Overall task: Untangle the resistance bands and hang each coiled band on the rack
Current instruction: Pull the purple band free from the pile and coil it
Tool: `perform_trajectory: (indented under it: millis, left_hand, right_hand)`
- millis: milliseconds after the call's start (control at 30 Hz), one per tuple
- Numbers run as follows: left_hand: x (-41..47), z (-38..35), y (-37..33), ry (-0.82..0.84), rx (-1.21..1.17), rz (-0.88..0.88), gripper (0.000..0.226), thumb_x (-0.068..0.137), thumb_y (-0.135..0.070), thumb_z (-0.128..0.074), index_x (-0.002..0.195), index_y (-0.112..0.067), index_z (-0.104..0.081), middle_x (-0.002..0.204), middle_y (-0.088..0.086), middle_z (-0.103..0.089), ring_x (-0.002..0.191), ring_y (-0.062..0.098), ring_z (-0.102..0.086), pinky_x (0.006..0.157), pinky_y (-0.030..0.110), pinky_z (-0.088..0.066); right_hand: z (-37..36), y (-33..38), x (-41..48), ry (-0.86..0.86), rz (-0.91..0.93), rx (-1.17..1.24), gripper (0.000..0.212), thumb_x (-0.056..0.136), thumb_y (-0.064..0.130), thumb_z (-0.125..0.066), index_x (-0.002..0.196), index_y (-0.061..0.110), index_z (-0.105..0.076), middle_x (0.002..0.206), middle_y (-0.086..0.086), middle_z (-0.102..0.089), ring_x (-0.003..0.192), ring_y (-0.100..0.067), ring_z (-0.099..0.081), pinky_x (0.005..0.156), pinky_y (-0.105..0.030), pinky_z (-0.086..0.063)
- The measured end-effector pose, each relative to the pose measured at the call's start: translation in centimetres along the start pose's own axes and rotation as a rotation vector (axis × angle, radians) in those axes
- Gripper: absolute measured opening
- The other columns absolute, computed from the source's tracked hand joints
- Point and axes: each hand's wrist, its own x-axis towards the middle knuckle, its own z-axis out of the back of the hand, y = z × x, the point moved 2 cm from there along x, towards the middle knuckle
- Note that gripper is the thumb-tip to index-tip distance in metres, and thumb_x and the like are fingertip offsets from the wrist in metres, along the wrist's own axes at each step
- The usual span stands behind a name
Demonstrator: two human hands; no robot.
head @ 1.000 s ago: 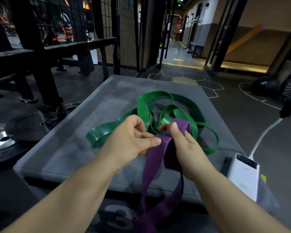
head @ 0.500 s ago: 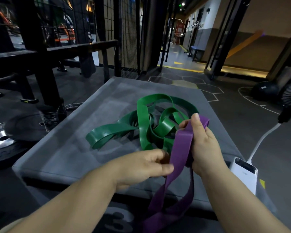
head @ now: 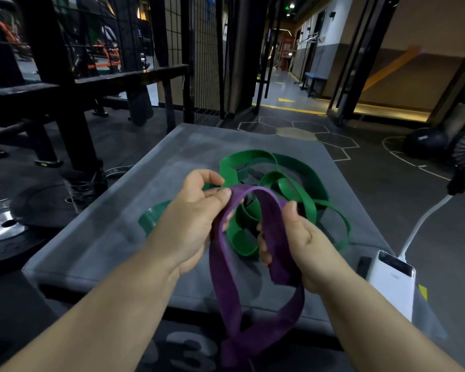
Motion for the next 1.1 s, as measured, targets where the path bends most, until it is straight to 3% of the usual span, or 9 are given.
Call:
perform_trajectory:
  millis: [133, 233, 433, 600, 667, 800, 900, 1000, 1100]
  left_hand:
    - [0.2, 0.5, -0.2, 0.115, 0.013, -0.041, 0.007, 0.092, -0.006, -0.055, 0.093, -0.012, -0.057, 0.069, -0.005, -0.058, 0.054, 0.004, -0.051, 0.050, 0.016, -0.042]
    - [0.0, 1.1, -0.8, 0.290, -0.014, -0.010, 0.032, 0.073, -0.010, -0.060, 0.105, -0.010, -0.057, 0.077, -0.006, -0.061, 0.062, 0.002, -0.054, 0.056, 0.016, -0.045]
    - [0.4, 1.7, 0.0, 0.210, 0.240, 0.027, 0.011, 0.096, -0.016, -0.056, 0.100, -0.017, -0.065, 0.082, -0.006, -0.064, 0.076, 0.008, -0.053, 0.076, 0.024, -0.042]
    - [0.6, 1.5, 1.0, 0.162, 0.382, 0.075, 0.018, 0.095, -0.027, -0.055, 0.094, -0.024, -0.072, 0.103, -0.011, -0.070, 0.097, 0.007, -0.063, 0.085, 0.026, -0.045]
    - [0.5, 1.2, 1.3, 0.226, 0.307, 0.114, 0.019, 0.089, -0.028, -0.059, 0.097, -0.015, -0.071, 0.096, -0.001, -0.073, 0.093, 0.012, -0.066, 0.088, 0.027, -0.050]
    - [-0.3, 0.3, 1.7, 0.305, 0.087, 0.202, 0.019, 0.076, -0.031, -0.064, 0.076, -0.012, -0.065, 0.069, 0.002, -0.065, 0.062, 0.010, -0.059, 0.062, 0.019, -0.050]
    - [-0.5, 0.2, 2.3, 0.347, 0.188, 0.176, 0.037, 0.078, -0.048, -0.074, 0.076, -0.012, -0.065, 0.074, 0.006, -0.063, 0.069, 0.016, -0.057, 0.069, 0.025, -0.049]
    - [-1.1, -0.1, 2.4, 0.451, 0.232, 0.181, 0.060, 0.062, -0.076, -0.064, 0.067, -0.016, -0.067, 0.064, 0.000, -0.058, 0.061, 0.010, -0.053, 0.066, 0.020, -0.044]
    - [-1.4, -0.9, 2.2, 0.359, 0.270, 0.236, 0.053, 0.075, -0.066, -0.045, 0.064, -0.016, -0.060, 0.057, -0.003, -0.055, 0.053, 0.004, -0.051, 0.059, 0.015, -0.044]
  right_hand:
    - [-0.5, -0.1, -0.4, 0.232, -0.035, -0.001, 0.065, 0.063, 0.066, -0.077, 0.081, 0.006, -0.059, 0.063, -0.008, -0.059, 0.051, -0.019, -0.054, 0.054, -0.030, -0.046]
    - [-0.8, 0.1, -0.8, 0.301, -0.080, 0.050, 0.039, 0.081, 0.046, -0.069, 0.082, 0.008, -0.061, 0.062, -0.008, -0.058, 0.050, -0.019, -0.054, 0.055, -0.031, -0.044]
    - [-0.7, 0.3, -1.1, 0.546, -0.133, 0.218, 0.061, 0.075, 0.072, -0.065, 0.087, 0.012, -0.070, 0.059, -0.007, -0.061, 0.053, -0.022, -0.061, 0.056, -0.031, -0.048]
    - [-1.0, 0.4, -1.5, 0.775, -0.104, 0.315, 0.063, 0.092, 0.067, -0.044, 0.096, 0.009, -0.067, 0.071, -0.004, -0.067, 0.076, -0.024, -0.068, 0.078, -0.042, -0.049]
    - [-0.9, 0.5, -1.4, 0.806, -0.062, 0.364, 0.063, 0.095, 0.064, -0.041, 0.093, 0.007, -0.067, 0.074, -0.004, -0.064, 0.076, -0.023, -0.067, 0.080, -0.044, -0.046]
    - [-0.9, 0.8, -1.7, 0.902, -0.052, 0.590, 0.059, 0.099, 0.056, -0.038, 0.091, 0.003, -0.064, 0.079, -0.004, -0.062, 0.072, -0.020, -0.069, 0.074, -0.038, -0.052]
    - [-1.0, 0.9, -1.8, 0.959, -0.075, 0.671, 0.059, 0.100, 0.056, -0.036, 0.094, 0.004, -0.063, 0.081, -0.002, -0.066, 0.064, -0.013, -0.069, 0.065, -0.030, -0.052]
    - [-0.7, 1.2, -1.9, 1.004, -0.086, 0.725, 0.060, 0.100, 0.055, -0.037, 0.093, 0.002, -0.063, 0.078, -0.003, -0.068, 0.043, -0.013, -0.056, 0.057, -0.025, -0.050]
    - [-0.2, 1.7, -2.0, 1.035, -0.113, 0.747, 0.058, 0.099, 0.056, -0.038, 0.093, 0.004, -0.061, 0.065, 0.000, -0.064, 0.038, -0.016, -0.042, 0.049, -0.021, -0.043]
